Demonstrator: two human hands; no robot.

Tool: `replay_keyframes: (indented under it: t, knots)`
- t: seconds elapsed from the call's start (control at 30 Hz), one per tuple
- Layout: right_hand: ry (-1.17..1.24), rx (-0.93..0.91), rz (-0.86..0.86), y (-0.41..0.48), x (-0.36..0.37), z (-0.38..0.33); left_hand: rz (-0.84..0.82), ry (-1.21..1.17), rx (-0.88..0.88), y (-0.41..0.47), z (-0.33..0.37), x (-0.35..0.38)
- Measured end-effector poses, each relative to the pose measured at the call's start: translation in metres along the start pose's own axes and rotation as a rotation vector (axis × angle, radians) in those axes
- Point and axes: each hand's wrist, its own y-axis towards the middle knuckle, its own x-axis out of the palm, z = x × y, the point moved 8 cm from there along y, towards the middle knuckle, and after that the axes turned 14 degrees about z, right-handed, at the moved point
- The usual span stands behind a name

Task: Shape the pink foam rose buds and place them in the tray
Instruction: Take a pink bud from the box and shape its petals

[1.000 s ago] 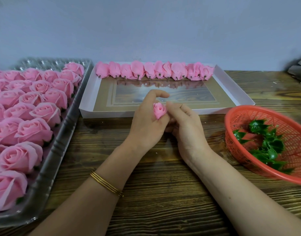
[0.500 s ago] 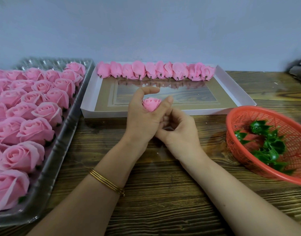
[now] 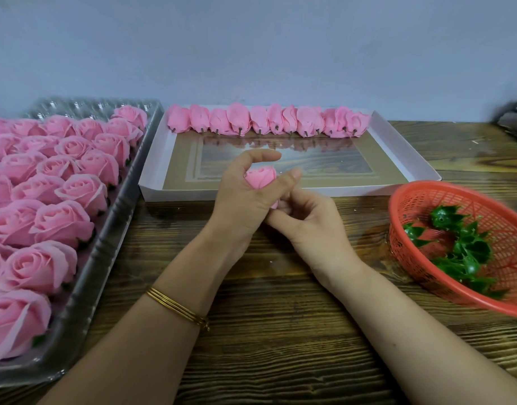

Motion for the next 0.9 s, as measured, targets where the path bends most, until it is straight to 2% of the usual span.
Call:
replay_keyframes:
  t: [0.13, 0.33, 0.73, 0.9]
  knots:
    - [-0.013, 0.036, -0.02, 0.0007, 0.0003, 0.0034, 0.027, 0.006, 0.007, 0.0005, 0.0, -0.0008]
    - [-0.128, -0.054, 0.068, 0.0015, -0.0024, 0.0029, 0.028, -0.023, 0.013, -0.001, 0.0005, 0.0003]
    - [0.004, 0.075, -0.021, -0.0002, -0.0007, 0.0057, -0.043, -0.016, 0.04, -0.003, 0.0052, 0.0036]
    - [-0.042, 0.023, 0.061, 0.0031, -0.0054, 0.0013, -0.007, -0.013, 0.04, -0.003, 0.0066, 0.0021]
